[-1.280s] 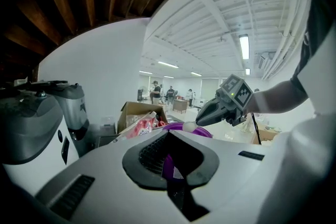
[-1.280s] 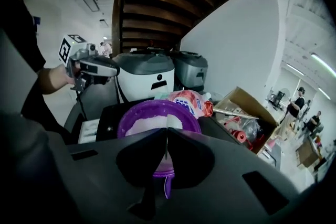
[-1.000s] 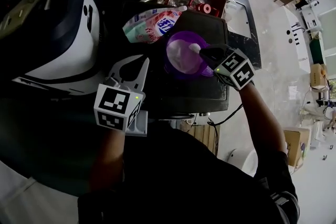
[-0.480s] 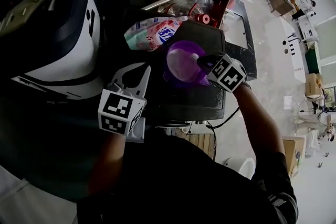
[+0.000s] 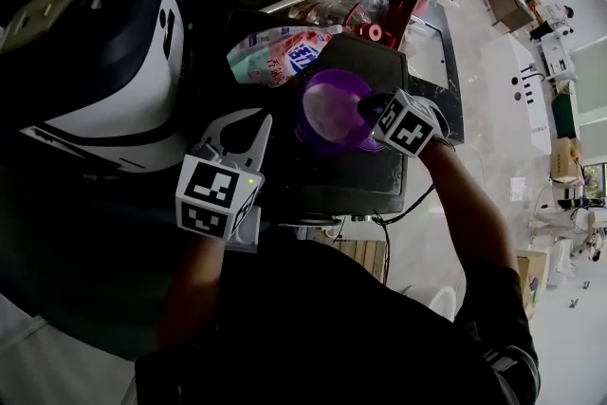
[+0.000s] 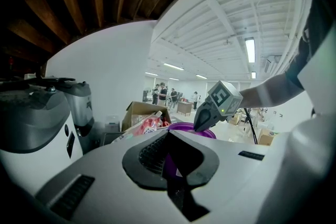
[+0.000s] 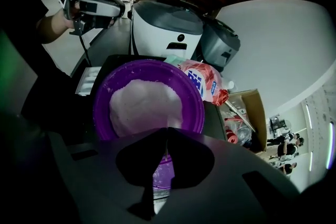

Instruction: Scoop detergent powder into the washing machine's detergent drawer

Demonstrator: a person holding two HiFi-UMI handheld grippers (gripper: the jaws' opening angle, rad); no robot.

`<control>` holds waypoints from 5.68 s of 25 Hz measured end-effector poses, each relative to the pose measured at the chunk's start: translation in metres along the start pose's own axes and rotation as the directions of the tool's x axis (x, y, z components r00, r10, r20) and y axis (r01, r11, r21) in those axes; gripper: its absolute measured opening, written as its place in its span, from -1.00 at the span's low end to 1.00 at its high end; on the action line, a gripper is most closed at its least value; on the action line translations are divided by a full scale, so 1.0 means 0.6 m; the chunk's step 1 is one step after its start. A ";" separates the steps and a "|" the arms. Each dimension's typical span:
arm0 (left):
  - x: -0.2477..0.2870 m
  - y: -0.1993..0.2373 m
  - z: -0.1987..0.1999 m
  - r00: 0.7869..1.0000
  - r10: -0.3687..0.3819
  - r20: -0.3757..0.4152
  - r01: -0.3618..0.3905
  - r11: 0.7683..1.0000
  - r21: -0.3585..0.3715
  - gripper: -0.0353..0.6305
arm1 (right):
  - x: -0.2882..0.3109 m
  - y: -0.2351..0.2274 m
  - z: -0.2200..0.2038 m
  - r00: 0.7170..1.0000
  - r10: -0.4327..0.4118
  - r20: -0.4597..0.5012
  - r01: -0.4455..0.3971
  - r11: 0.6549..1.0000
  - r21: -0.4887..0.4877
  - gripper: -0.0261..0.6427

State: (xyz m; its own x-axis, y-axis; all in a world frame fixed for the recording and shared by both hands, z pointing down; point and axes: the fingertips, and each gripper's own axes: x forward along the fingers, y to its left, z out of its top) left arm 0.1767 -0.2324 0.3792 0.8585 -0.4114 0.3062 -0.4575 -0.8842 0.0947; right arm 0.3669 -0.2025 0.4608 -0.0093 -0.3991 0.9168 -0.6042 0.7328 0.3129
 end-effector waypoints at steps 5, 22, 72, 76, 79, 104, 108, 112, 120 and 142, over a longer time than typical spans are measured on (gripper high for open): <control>-0.006 0.000 -0.005 1.000 0.009 -0.001 -0.009 1.000 -0.010 -0.87 | 0.008 0.004 -0.011 0.999 0.033 -0.031 -0.033 0.999 0.009 -0.85; -0.021 0.004 -0.026 1.000 0.021 -0.016 -0.022 0.999 -0.028 -0.87 | 0.019 0.022 -0.015 0.991 0.079 -0.111 -0.082 0.996 -0.026 -0.85; -0.062 0.009 -0.053 1.000 0.007 -0.014 -0.008 0.998 -0.067 -0.87 | -0.012 0.094 0.026 0.950 0.308 -0.054 -0.296 0.941 0.163 -0.85; -0.067 0.007 -0.056 1.000 0.007 -0.016 -0.008 0.998 -0.069 -0.87 | -0.014 0.097 0.031 0.947 0.319 -0.025 -0.309 0.931 0.195 -0.85; -0.071 0.009 -0.058 1.000 0.008 -0.014 -0.009 0.997 -0.070 -0.87 | -0.014 0.100 0.036 0.944 0.331 -0.006 -0.322 0.922 0.217 -0.85; -0.109 0.001 -0.071 0.999 -0.015 -0.029 0.013 0.998 -0.065 -0.87 | -0.038 0.076 0.078 0.850 0.304 0.431 -0.519 0.623 0.585 -0.85; -0.115 0.001 -0.073 0.999 -0.022 -0.028 0.020 0.998 -0.065 -0.87 | -0.046 0.058 0.074 0.829 0.221 0.514 -0.543 0.538 0.645 -0.85; -0.124 0.000 -0.072 0.999 -0.034 -0.028 0.032 0.998 -0.061 -0.87 | -0.057 0.046 0.067 0.797 0.130 0.590 -0.578 0.448 0.682 -0.85; -0.151 -0.005 -0.085 0.997 -0.067 -0.038 0.065 0.997 -0.041 -0.87 | -0.074 0.051 0.063 0.735 -0.032 0.677 -0.631 0.333 0.701 -0.85; -0.195 -0.087 -0.099 0.996 0.061 -0.067 -0.066 0.995 -0.080 -0.87 | -0.173 0.076 0.062 0.432 -0.205 0.878 -0.849 0.236 0.473 -0.85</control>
State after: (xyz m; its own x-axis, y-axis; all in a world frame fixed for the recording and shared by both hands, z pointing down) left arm 0.0863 -0.1251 0.3947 0.8119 -0.4485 0.3738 -0.5301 -0.8346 0.1499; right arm 0.3108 -0.1479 0.3709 -0.5798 -0.8068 0.1137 -0.5113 0.2516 -0.8218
